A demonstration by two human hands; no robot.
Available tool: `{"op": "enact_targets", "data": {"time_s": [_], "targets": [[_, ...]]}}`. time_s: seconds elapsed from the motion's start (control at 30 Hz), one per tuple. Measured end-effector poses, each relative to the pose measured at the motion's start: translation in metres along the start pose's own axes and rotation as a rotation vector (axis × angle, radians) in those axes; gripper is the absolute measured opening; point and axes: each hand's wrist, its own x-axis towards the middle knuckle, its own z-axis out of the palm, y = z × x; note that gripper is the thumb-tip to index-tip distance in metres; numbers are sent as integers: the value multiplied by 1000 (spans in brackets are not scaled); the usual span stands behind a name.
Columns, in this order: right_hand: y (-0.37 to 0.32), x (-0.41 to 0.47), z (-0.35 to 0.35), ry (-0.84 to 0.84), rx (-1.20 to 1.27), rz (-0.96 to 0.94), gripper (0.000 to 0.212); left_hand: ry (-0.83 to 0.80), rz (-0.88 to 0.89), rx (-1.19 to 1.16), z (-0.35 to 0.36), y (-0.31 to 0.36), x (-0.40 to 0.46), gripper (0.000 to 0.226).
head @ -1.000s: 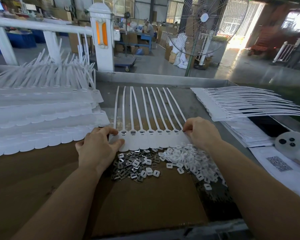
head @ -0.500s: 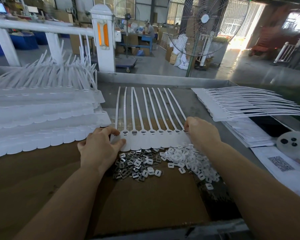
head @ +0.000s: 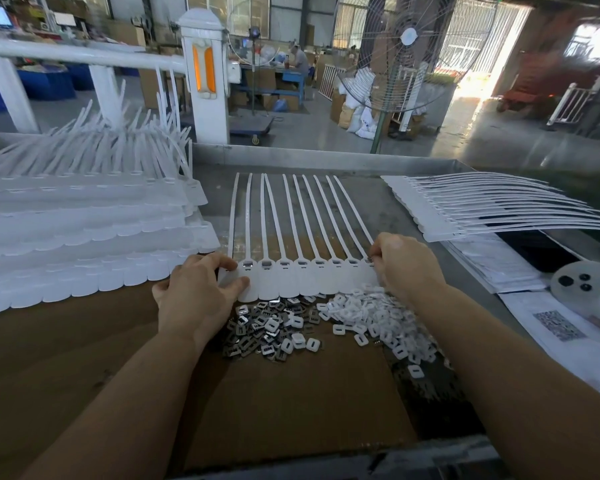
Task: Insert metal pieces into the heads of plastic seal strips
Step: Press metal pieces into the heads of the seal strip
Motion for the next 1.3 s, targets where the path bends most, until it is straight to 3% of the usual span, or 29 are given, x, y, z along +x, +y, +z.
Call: {"op": "enact_targets", "data": {"time_s": [0.27, 0.53, 1.07, 1.3], "targets": [[-2, -5, -4, 92, 237, 45, 11, 3, -1, -3, 0, 0, -1, 23], [-5, -8, -4, 95, 281, 36, 16, 7, 4, -9, 1, -1, -1, 23], [-1, -2, -2, -15, 71, 24, 19, 10, 0, -9, 1, -1, -1, 24], [-2, -2, -8, -21, 108, 48, 22, 10, 0, -6, 1, -1, -1, 25]]}}
